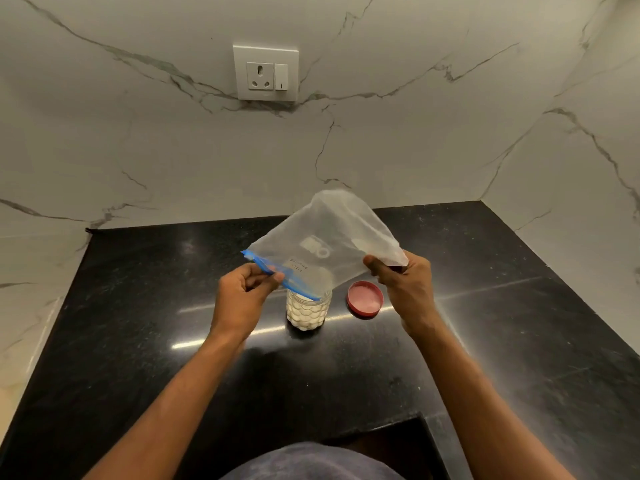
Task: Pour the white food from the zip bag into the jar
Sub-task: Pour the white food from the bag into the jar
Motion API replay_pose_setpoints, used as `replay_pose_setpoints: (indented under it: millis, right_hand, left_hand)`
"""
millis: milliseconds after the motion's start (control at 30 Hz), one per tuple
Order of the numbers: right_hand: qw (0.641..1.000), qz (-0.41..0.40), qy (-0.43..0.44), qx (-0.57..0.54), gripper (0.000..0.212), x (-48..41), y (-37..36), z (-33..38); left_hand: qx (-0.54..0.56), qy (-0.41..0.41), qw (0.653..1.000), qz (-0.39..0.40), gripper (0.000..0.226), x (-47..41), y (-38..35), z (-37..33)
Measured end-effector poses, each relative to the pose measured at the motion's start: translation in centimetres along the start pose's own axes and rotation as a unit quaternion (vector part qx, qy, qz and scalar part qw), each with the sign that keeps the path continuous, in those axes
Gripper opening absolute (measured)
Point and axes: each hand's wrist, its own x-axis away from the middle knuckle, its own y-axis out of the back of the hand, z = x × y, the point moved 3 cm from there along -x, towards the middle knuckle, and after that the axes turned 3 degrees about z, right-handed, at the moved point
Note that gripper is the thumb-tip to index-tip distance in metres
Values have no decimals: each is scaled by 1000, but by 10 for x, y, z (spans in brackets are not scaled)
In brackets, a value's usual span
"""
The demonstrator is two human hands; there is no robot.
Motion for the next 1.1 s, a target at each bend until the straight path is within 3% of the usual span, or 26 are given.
replay_pose_setpoints:
  millis: [233,367,567,733,900,1033,1067,1100]
  right_hand:
    - [998,-9,-50,-47,19,2,-5,-6]
    - [994,11,-27,-104,36,0,-2,3]
    - [991,-8,14,-129,20,-13,18,13]
    - [994,51,42,-92,29,-13,15,24]
    - [995,49,82,-11,13,-23,21,46]
    - [985,108,82,107,66,-31,21,65]
    - [981,129,90,117,61,-31,17,72]
    - [978,131,111,120,42,-33,14,76]
  left_hand:
    - [21,28,997,74,31,5,-21,2]
    - [-2,28,997,66,31,2,-23,2]
    - [-38,13,996,80,28,-3,-20,1]
    - [-72,8,994,76,28,-3,-15,3]
    - [-83,1,993,80,33,-1,-16,0]
    - [-102,-7,991,83,46,1,-19,-4]
    - [-104,-8,991,86,47,1,-19,-5]
    - [-107,-9,990,89,47,1,-19,-6]
